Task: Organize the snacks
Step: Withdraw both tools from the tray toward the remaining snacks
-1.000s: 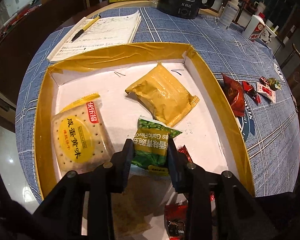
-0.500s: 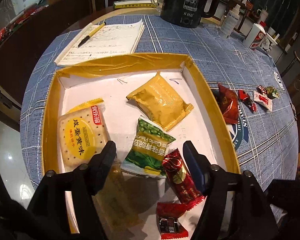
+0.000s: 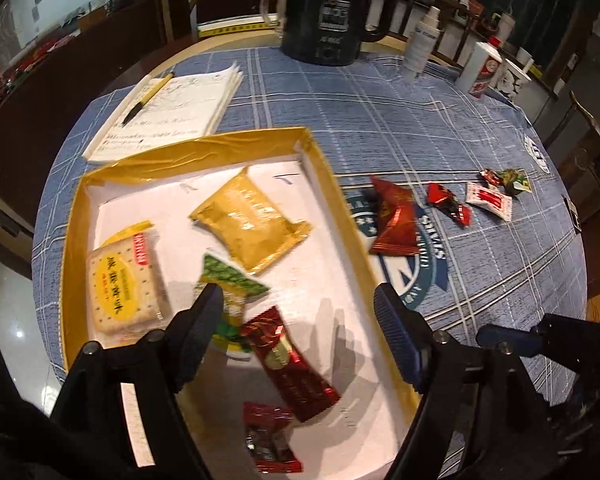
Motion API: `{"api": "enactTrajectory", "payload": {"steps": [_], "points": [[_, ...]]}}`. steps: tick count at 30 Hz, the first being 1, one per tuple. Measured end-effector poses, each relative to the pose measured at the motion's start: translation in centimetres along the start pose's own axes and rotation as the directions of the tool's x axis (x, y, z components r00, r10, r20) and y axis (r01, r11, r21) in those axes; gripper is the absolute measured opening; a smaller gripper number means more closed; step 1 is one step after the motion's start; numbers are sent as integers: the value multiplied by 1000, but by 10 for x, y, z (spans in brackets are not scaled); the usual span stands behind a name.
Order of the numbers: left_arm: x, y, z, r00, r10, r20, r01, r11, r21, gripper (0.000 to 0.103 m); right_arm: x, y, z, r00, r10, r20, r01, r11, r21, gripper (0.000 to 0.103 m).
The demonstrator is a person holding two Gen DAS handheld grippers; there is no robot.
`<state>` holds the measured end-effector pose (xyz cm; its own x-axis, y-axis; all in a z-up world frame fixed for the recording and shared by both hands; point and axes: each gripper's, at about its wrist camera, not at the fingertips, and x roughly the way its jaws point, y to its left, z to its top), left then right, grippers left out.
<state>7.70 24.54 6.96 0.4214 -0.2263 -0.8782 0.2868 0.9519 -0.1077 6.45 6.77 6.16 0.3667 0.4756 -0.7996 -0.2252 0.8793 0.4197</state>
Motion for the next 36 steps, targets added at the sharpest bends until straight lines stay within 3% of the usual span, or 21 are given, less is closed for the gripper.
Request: {"api": "enactTrajectory", "payload": {"steps": [20,29,36], "points": [[11,-62,26,1000,-22,3,21,995,96,78,-56,-88,8,984,-146,102,135,984,114,49],[33,-87,43,1000,19,-17,-16,987,159,78,-72,-129,15,970,-212,121,194,969,151,49],[57,-88,50,997,57,-48,-48,986,160,78,-62,-143,29,969,-232,84,224,970,96,50]]}}
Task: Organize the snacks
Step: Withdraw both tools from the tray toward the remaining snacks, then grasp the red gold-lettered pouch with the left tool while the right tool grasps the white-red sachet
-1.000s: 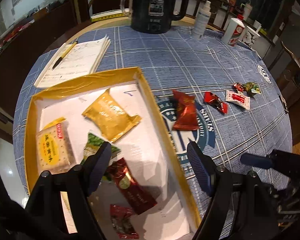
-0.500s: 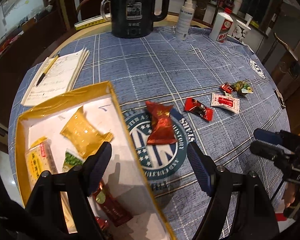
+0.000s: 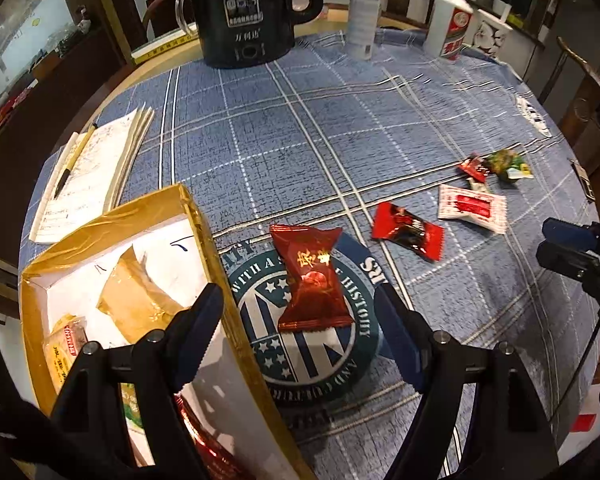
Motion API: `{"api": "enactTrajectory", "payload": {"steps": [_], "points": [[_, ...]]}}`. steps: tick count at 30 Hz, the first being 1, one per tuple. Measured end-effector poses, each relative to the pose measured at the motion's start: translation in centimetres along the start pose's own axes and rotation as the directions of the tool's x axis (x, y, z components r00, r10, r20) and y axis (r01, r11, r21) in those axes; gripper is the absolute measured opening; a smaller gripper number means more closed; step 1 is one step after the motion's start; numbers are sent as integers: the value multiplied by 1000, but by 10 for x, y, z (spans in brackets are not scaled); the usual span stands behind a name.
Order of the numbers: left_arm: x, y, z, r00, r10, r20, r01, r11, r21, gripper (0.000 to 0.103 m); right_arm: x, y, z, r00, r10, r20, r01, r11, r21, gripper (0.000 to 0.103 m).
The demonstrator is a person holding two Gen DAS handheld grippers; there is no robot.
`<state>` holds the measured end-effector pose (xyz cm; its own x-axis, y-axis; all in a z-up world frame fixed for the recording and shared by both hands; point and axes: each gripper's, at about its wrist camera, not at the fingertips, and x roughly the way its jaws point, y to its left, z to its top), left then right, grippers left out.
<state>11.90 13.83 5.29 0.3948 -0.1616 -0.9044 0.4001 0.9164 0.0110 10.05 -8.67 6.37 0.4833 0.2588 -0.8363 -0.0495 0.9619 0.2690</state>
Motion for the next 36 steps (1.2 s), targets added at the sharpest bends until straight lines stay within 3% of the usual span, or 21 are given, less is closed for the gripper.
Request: {"api": "enactTrajectory", "payload": {"steps": [20,33,36], "points": [[32,-5,11,999,20,-37,-21,1000,-22,77,64,9,42,988,33,-149,-67,971,-228,50],[36,-5,12,998,-7,-60,5,999,-49,74,85,4,43,977,12,-215,-79,948,-307,52],[40,-6,11,997,-7,-72,4,999,-47,70,85,6,40,977,7,-211,-75,947,-314,52]]}}
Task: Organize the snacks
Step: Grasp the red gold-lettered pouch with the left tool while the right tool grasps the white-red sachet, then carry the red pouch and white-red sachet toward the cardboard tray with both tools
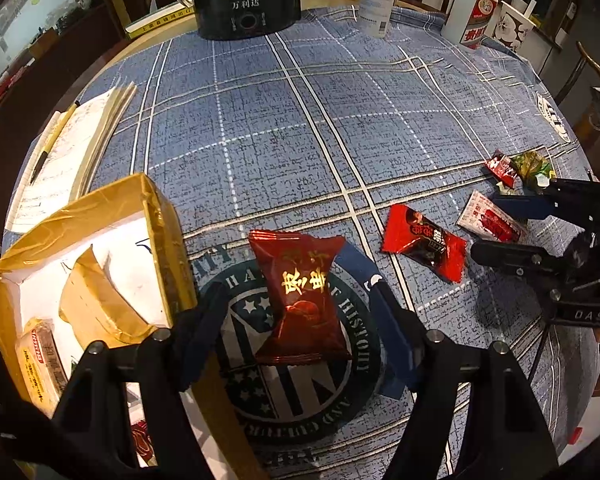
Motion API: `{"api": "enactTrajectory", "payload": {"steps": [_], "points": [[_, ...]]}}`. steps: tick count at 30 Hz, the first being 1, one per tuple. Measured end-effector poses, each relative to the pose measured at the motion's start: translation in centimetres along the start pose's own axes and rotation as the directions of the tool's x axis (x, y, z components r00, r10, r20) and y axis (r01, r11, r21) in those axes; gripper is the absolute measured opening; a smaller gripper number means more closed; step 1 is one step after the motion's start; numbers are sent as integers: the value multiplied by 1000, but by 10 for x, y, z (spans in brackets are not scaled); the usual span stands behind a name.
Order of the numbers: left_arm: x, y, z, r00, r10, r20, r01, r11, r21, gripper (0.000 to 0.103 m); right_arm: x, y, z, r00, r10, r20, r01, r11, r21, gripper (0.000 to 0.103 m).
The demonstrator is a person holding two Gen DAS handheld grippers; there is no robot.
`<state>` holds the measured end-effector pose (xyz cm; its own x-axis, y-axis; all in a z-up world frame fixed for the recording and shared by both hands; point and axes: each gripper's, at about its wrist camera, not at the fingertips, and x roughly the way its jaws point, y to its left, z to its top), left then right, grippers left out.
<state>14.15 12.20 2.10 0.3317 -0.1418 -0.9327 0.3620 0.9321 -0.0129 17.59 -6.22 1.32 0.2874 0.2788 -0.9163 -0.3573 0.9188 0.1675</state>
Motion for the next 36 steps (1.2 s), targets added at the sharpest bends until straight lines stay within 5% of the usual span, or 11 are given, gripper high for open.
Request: {"api": "enactTrajectory", "payload": {"steps": [8,11,36], "points": [[10,-4,-1,999,11,-34,-11,1000,6,37,1,6,-8,997,-59,42,59,998,0,31],[9,-5,-2,999,-2,-32,2,1000,3,33,0,6,-10,996,-71,53,70,997,15,28],[-26,-10,-33,993,-113,19,113,994,-5,30,-32,32,-36,993,-28,112,11,989,148,26]]}}
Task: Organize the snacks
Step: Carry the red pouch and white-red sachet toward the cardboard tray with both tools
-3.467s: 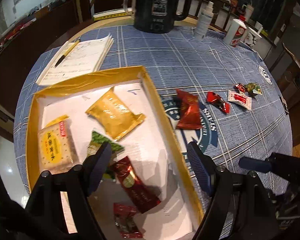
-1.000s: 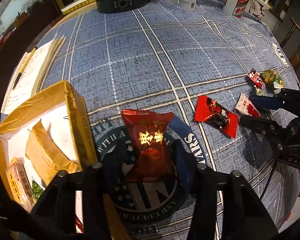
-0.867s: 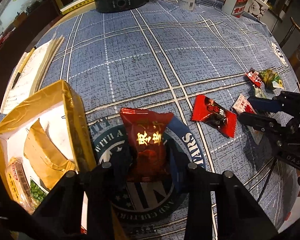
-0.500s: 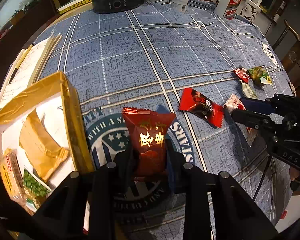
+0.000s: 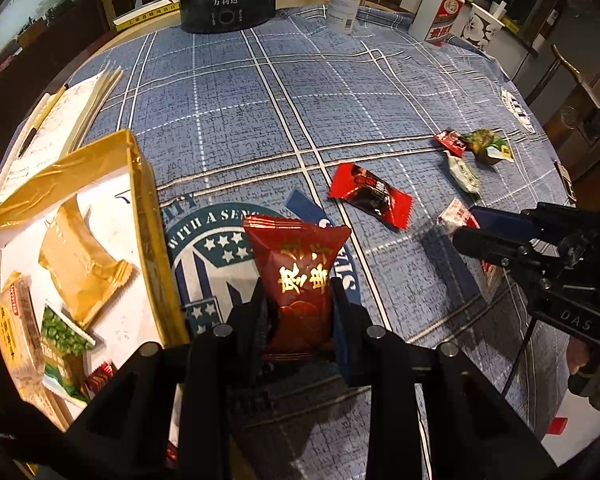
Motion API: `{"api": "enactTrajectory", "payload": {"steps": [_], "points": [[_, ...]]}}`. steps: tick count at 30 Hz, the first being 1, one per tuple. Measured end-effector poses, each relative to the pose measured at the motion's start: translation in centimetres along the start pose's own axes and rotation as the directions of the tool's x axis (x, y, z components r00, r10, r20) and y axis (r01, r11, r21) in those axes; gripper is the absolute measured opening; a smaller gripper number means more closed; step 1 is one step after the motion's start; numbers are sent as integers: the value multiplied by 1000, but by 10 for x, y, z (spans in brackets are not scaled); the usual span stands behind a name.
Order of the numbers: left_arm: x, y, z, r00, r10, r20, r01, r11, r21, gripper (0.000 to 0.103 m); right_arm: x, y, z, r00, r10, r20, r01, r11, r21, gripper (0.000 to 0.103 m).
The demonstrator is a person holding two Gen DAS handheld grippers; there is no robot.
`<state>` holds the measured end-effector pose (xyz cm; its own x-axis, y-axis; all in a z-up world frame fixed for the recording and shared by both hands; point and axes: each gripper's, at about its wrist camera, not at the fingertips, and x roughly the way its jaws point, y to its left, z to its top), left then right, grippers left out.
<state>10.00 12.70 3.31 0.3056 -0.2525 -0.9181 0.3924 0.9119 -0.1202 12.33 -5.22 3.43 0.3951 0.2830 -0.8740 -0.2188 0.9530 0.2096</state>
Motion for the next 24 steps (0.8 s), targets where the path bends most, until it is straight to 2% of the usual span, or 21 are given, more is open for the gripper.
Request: {"api": "enactTrajectory", "payload": {"steps": [24], "points": [[-28,5,-19,999,-28,41,29,1000,-10,30,-8,31,-5,1000,17,17,-17,1000,-6,26]]}}
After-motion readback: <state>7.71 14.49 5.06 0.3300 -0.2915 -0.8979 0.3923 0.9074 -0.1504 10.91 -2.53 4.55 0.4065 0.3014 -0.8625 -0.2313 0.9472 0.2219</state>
